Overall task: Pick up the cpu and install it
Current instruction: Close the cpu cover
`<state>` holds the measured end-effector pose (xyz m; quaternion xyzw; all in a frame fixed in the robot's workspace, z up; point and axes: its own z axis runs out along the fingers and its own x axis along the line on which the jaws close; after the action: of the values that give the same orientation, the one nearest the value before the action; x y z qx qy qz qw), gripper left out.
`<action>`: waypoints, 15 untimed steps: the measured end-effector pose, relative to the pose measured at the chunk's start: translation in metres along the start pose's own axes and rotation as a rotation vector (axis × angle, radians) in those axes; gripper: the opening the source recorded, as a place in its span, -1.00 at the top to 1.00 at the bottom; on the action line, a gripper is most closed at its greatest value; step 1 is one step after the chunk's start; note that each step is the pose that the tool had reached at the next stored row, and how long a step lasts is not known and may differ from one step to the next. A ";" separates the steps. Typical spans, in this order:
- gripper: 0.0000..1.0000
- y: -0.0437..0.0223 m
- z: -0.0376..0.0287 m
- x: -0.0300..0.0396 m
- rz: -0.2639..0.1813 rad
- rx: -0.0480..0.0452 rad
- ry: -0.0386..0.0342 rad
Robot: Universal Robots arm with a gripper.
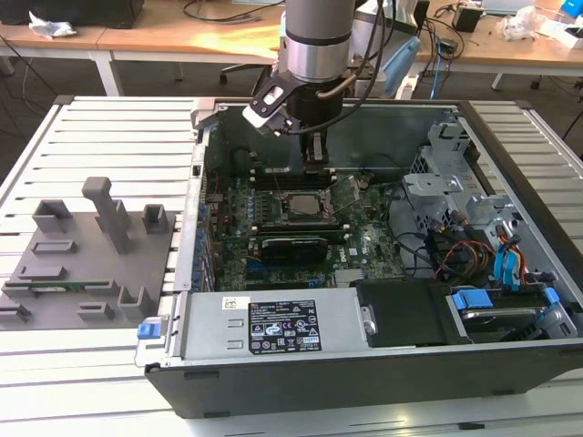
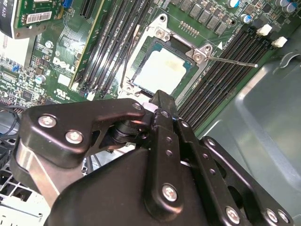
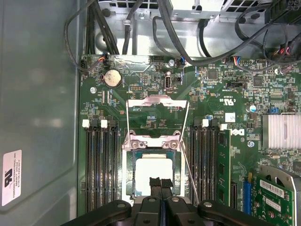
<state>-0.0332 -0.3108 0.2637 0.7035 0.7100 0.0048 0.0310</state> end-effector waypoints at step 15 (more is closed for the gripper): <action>0.79 0.0421 0.0021 -0.0004 0.000 0.0001 -0.0002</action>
<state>0.0090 -0.3108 0.2638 0.7035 0.7100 0.0047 0.0310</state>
